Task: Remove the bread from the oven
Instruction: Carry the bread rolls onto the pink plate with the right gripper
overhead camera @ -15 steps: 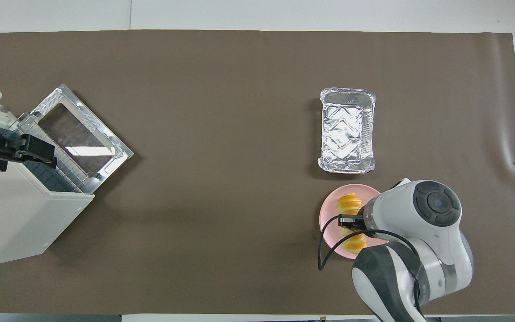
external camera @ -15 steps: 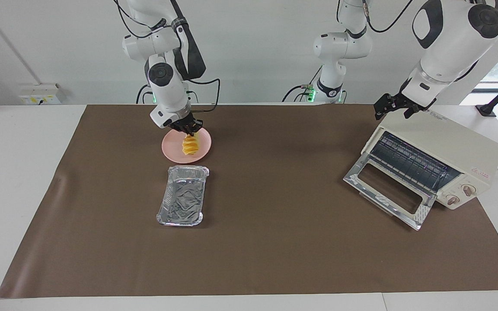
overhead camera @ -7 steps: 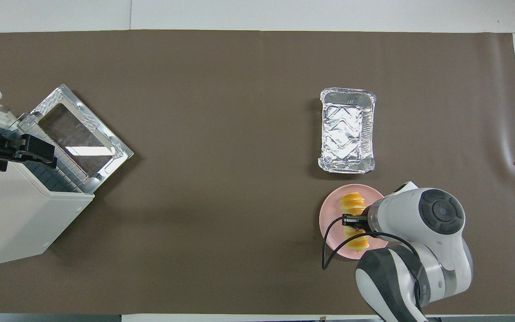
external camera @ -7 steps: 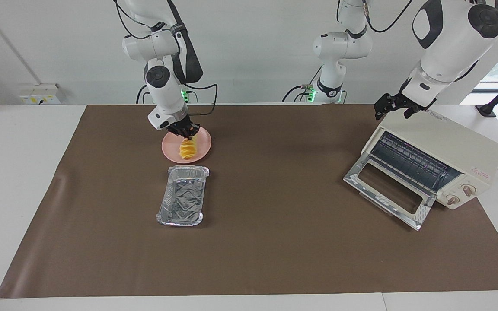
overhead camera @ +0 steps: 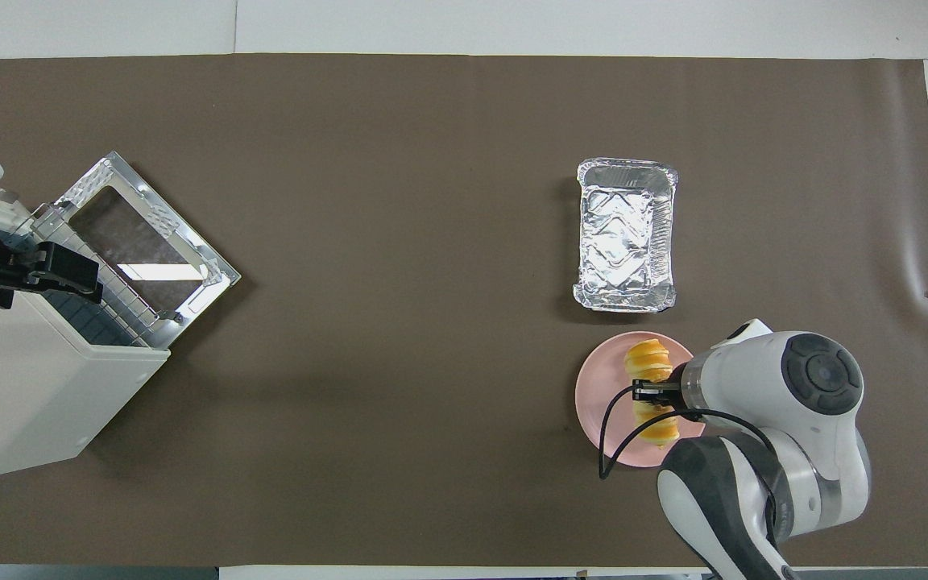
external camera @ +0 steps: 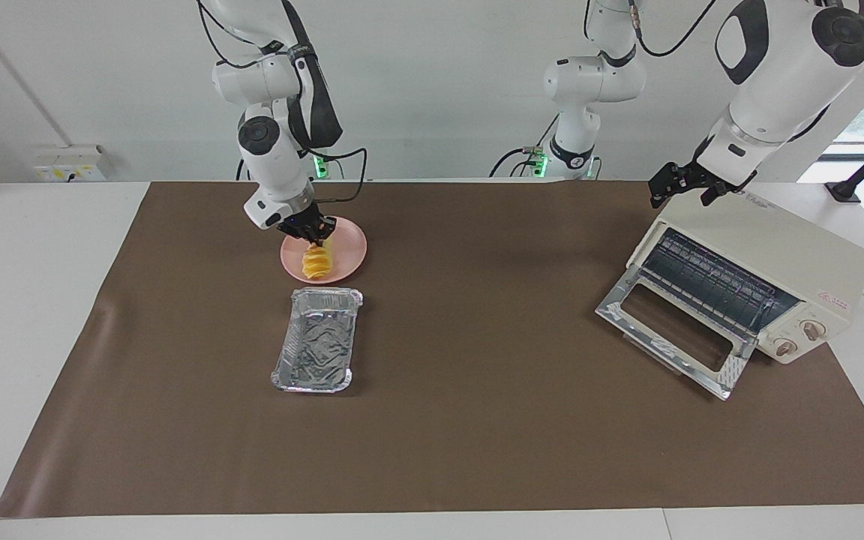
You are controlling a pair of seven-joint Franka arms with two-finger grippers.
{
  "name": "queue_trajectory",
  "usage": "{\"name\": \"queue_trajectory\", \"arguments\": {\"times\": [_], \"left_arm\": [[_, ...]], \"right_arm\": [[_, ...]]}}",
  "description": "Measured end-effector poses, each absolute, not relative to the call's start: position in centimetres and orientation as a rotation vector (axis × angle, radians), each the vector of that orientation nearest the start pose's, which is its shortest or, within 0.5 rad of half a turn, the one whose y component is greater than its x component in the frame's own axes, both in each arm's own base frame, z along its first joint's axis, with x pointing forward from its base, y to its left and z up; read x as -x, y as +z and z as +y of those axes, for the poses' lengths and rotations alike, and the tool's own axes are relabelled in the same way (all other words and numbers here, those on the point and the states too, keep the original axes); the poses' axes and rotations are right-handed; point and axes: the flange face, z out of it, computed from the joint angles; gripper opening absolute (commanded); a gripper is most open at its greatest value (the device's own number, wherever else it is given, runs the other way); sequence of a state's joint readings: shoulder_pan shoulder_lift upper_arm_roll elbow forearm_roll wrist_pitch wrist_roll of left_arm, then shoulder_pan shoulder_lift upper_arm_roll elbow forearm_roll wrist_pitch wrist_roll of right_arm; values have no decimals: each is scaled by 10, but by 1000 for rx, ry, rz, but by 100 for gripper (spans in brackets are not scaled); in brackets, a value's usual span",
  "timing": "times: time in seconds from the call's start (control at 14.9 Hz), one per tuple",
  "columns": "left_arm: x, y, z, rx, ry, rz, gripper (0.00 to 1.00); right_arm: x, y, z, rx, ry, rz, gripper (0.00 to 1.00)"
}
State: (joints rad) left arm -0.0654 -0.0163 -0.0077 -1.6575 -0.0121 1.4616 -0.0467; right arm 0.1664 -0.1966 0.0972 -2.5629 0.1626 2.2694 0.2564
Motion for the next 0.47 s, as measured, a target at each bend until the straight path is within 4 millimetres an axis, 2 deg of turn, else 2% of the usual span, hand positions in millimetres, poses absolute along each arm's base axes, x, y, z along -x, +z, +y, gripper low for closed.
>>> {"name": "queue_trajectory", "arguments": {"times": [0.07, 0.13, 0.2, 0.34, 0.47], "left_arm": [[-532, 585, -40, 3130, 282, 42, 100], [-532, 585, -40, 3130, 282, 42, 100], [-532, 585, -40, 3130, 282, 42, 100], [-532, 585, -40, 3130, 282, 42, 100], [-532, 585, -40, 3130, 282, 42, 100]], "right_arm": [[-409, 327, 113, 3059, 181, 165, 28], [-410, 327, 112, 3059, 179, 171, 66], [-410, 328, 112, 3058, 177, 175, 100], [-414, 334, 114, 3056, 163, 176, 100], [-424, 354, 117, 3052, 201, 169, 100]]}}
